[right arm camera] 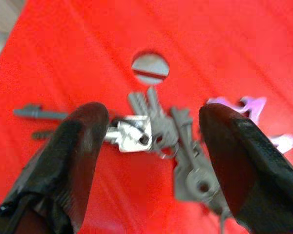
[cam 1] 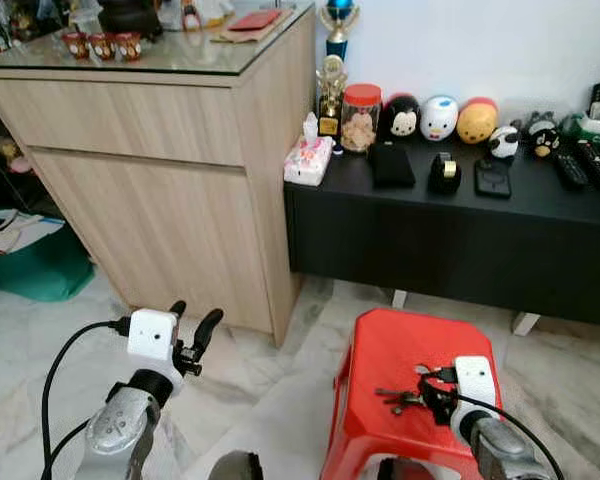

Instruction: Hang keys on a hook

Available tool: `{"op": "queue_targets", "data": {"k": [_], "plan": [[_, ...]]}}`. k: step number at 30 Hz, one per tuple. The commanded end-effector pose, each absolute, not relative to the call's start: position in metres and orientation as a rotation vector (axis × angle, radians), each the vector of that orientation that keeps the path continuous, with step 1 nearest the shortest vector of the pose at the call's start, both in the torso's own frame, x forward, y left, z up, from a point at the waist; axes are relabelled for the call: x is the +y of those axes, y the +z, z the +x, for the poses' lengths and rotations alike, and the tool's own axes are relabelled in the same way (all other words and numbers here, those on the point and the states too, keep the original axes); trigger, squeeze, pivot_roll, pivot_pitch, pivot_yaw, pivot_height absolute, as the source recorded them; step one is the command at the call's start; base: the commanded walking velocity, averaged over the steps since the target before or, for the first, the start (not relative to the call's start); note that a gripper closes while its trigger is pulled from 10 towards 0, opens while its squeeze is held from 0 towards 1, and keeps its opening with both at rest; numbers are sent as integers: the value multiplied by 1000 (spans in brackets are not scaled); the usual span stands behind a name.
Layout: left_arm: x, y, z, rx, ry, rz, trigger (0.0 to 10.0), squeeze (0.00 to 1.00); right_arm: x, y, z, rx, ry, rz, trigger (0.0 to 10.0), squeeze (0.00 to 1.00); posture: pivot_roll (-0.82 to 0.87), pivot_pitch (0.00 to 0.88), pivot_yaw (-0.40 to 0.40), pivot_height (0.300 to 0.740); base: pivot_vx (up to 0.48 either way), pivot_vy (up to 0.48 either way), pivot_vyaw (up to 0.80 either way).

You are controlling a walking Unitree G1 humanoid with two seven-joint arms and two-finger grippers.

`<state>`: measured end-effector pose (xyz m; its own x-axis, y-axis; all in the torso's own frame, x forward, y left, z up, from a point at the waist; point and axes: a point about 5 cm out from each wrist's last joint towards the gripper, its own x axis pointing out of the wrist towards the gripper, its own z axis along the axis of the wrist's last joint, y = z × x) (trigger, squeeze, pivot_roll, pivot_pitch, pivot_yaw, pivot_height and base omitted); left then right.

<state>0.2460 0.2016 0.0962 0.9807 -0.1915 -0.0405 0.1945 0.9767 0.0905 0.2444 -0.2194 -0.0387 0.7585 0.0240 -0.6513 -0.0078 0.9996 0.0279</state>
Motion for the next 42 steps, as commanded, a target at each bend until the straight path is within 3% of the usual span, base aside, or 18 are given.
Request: {"op": "queue_targets", "data": {"k": [1, 24, 25, 26, 28, 29, 30, 31, 38, 39, 40, 41, 42], "plan": [[202, 101, 243, 31, -207, 96, 10000, 0, -218, -45, 237, 741, 2, 40, 10000, 0, 105, 55, 55, 626, 0, 0, 0], [200, 112, 237, 37, -209, 109, 10000, 0, -217, -28, 256, 612, 14, 84, 10000, 0, 115, 89, 59, 626, 0, 0, 0], [200, 112, 236, 39, -209, 108, 10000, 0, -217, -29, 255, 614, 16, 85, 6510, 0, 116, 90, 58, 626, 0, 0, 0], [200, 112, 236, 41, -209, 108, 10000, 0, -216, -30, 255, 620, 22, 82, 4863, 0, 116, 90, 58, 626, 0, 0, 0], [200, 112, 236, 46, -208, 109, 10000, 0, -213, -32, 253, 628, 36, 75, 3412, 0, 118, 90, 58, 626, 0, 0, 0], [200, 112, 236, 46, -208, 109, 10000, 0, -213, -32, 253, 628, 36, 75, 3412, 0, 118, 90, 58, 626, 0, 0, 0], [200, 112, 236, 48, -208, 109, 10000, 0, -212, -32, 252, 631, 38, 75, 1373, 0, 117, 90, 58, 626, 0, 0, 0], [200, 112, 236, 48, -208, 109, 10000, 0, -212, -33, 251, 633, 40, 76, 0, 0, 117, 89, 58, 626, 0, 0, 0], [199, 113, 237, 51, -217, 109, 10000, 0, -212, -36, 248, 654, 42, 73, 0, 0, 119, 90, 57, 626, 0, 0, 0], [199, 112, 236, 51, -217, 109, 10000, 0, -212, -36, 248, 656, 42, 72, 471, 0, 121, 90, 57, 626, 0, 0, 0], [199, 112, 236, 54, -217, 108, 10000, 0, -211, -37, 247, 659, 41, 72, 1608, 0, 121, 90, 57, 626, 0, 0, 0], [199, 112, 236, 55, -217, 108, 10000, 0, -211, -37, 247, 660, 41, 72, 1725, 0, 122, 92, 56, 626, 0, 0, 0], [199, 112, 236, 58, -217, 108, 10000, 0, -211, -37, 247, 663, 41, 71, 3608, 0, 123, 92, 56, 626, 0, 0, 0]]}}
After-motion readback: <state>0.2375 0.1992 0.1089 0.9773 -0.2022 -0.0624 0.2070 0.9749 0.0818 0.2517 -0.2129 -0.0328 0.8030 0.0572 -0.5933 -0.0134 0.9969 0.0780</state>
